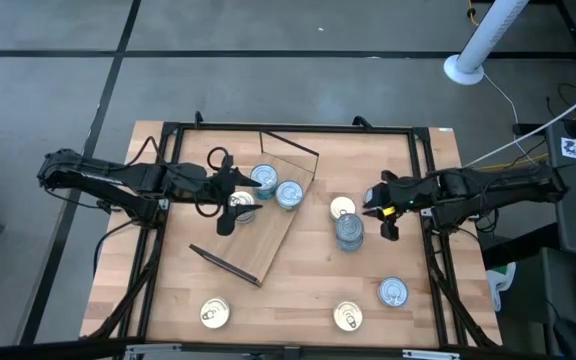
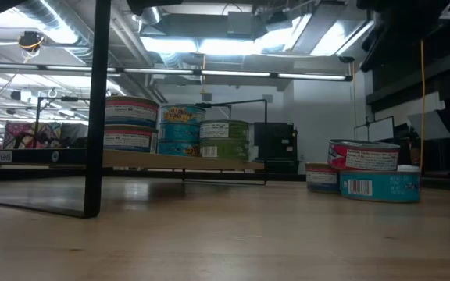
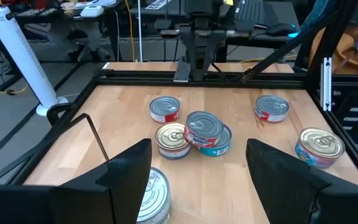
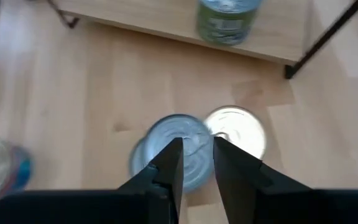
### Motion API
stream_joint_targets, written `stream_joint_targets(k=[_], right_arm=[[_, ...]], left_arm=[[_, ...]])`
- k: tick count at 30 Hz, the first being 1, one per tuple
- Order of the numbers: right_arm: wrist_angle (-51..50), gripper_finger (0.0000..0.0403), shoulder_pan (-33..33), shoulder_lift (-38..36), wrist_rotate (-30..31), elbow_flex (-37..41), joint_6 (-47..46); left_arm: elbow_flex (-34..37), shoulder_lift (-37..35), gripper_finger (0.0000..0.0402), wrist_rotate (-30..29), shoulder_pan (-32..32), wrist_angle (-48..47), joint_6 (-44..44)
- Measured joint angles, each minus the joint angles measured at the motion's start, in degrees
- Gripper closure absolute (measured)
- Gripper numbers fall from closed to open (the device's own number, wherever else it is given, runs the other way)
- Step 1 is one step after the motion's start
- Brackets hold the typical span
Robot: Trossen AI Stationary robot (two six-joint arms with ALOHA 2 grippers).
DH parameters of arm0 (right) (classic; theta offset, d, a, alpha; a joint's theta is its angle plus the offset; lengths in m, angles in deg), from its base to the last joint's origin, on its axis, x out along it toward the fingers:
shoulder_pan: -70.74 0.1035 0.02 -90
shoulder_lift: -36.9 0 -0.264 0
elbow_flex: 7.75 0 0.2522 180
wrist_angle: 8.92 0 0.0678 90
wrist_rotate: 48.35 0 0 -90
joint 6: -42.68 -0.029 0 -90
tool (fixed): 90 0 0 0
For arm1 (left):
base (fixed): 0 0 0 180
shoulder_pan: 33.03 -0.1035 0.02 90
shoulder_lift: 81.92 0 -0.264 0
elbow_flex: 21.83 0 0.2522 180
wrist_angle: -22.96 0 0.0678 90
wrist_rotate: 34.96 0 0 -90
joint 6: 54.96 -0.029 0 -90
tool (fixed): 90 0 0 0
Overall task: Stack canned seafood by type on shelf
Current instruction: Put the middle red tuna can on the shelf
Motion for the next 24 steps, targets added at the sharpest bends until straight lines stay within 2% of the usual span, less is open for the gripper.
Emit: stream_joint_targets(k=[5, 8, 11, 17, 19, 24], right_arm=[[2.74, 0.0312, 0.00, 2.75, 6.15, 1.14, -0.12], [4.01, 0.0301, 0.00, 4.78, 7.38, 1.14, -0.15], [5.00, 0.0272, 0.00, 6.98, 7.79, 1.14, -0.25], [4.53, 0.0186, -0.35, 11.73, 13.91, 1.14, -4.47], [4.30, 0.0164, -1.51, 13.04, 11.65, 1.14, -4.56], [4.08, 0.0139, -6.27, 15.49, -1.17, 1.14, -4.59]], left_arm=[[0.00, 0.00, 0.0144, 0.00, 0.00, -0.05, 0.02], [0.00, 0.00, 0.0144, 0.00, 0.00, -0.30, 0.02], [0.00, 0.00, 0.0144, 0.00, -0.01, -0.31, 0.04], [0.00, 0.00, 0.0144, 0.00, -0.02, -0.30, 0.04], [0.00, 0.00, 0.0144, 0.00, -0.02, -0.30, 0.05], [0.00, 0.00, 0.0144, 0.00, -0.02, -0.30, 0.04]])
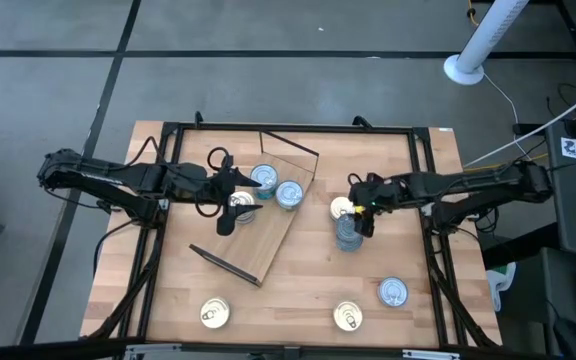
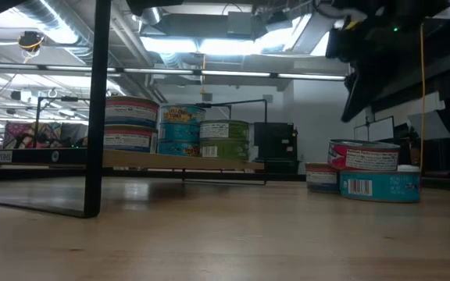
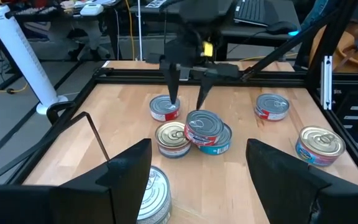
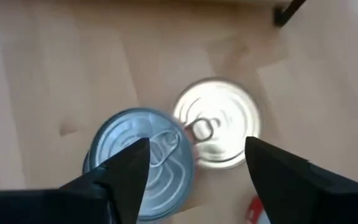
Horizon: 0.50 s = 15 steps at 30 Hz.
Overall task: Stack canned seafood by type on shelf
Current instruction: Put the middle red tuna can on the shelf
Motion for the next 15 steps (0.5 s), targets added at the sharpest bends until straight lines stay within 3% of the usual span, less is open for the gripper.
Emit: stream_joint_targets(k=[6, 15], right_arm=[[-0.43, 0.0137, -5.96, 2.10, -4.76, 0.00, 1.62], [-3.05, 0.0136, -12.26, 2.26, -16.87, 0.06, 6.23]], left_arm=[[0.00, 0.00, 0.0144, 0.00, 0.00, -0.13, 0.00], [0.02, 0.00, 0.0144, 0.00, 0.00, -0.20, -1.33]])
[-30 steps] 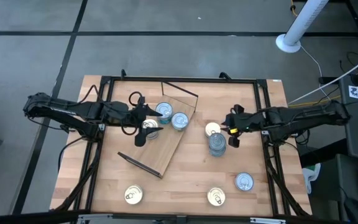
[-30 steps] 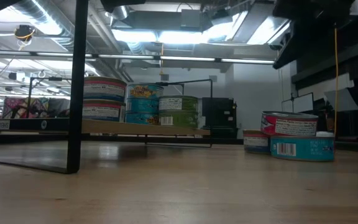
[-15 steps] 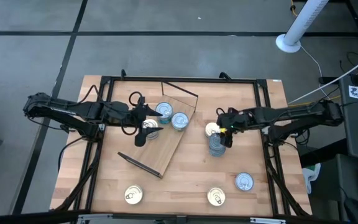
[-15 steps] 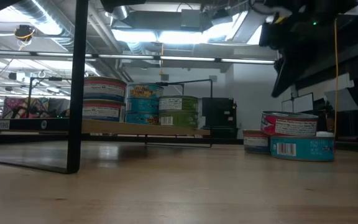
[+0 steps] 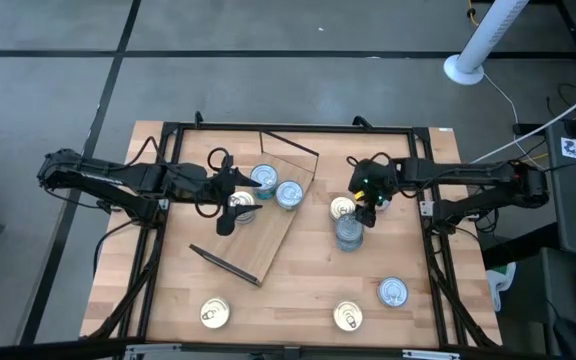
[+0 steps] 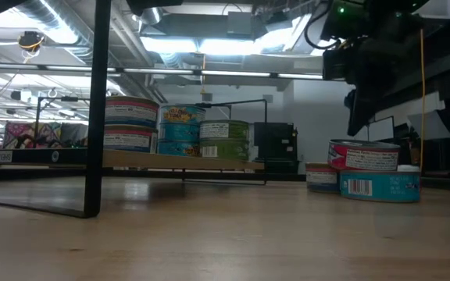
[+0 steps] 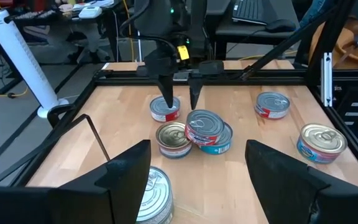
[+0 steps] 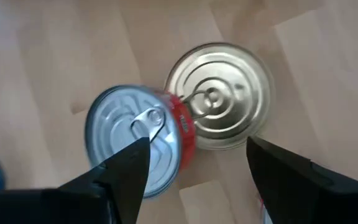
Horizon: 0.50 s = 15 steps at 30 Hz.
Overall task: Stack canned seafood by type on shelf
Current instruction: Put the middle red tuna can on the shelf
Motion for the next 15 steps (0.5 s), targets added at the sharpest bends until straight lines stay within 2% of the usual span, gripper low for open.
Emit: stream_joint_targets(k=[10, 15], right_arm=[[0.58, 0.0137, 0.12, 0.39, -0.23, 3.39, 1.93], [2.28, 0.0158, 0.12, 0.36, -0.55, 4.74, 1.93]], left_arm=[[0.00, 0.00, 0.0144, 0.00, 0.00, -0.04, -0.11], [0.00, 0.00, 0.0144, 0.00, 0.00, -0.04, -0.11]])
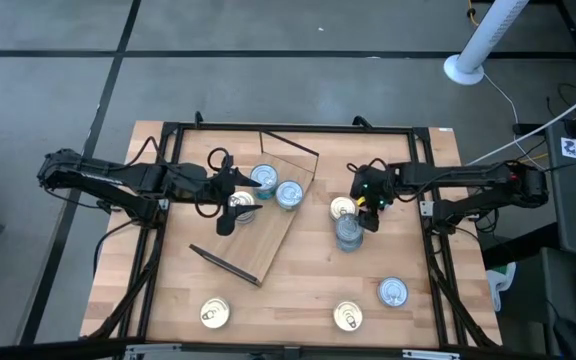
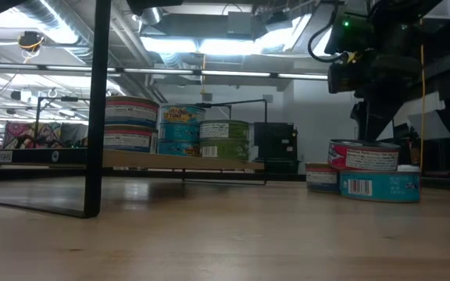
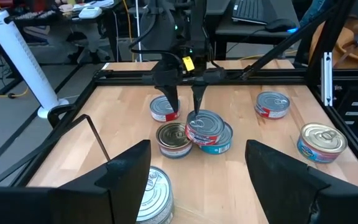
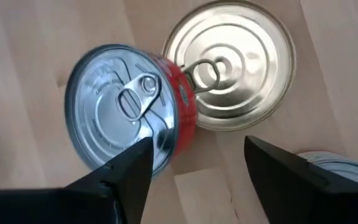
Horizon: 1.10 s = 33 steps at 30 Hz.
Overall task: Stack canned seafood by type on shelf
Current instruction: Put the middle red tuna can on the shelf
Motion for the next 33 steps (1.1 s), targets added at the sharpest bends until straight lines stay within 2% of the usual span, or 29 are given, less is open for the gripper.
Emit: stream_joint_targets(k=[11, 20, 33], right_arm=[[1.52, 0.0204, 0.00, 1.17, -0.10, 0.43, -0.03], [1.96, 0.0205, 0.02, 3.71, -2.10, 0.49, 0.40], [2.36, 0.0205, 0.00, 3.80, -1.72, 0.53, 0.20]], left_arm=[[0.00, 0.00, 0.0144, 0.00, 0.00, 0.00, -0.02], [0.02, 0.00, 0.0144, 0.00, 0.00, 0.00, -0.02], [0.02, 0.02, 0.0144, 0.00, 0.00, 0.00, -0.02]])
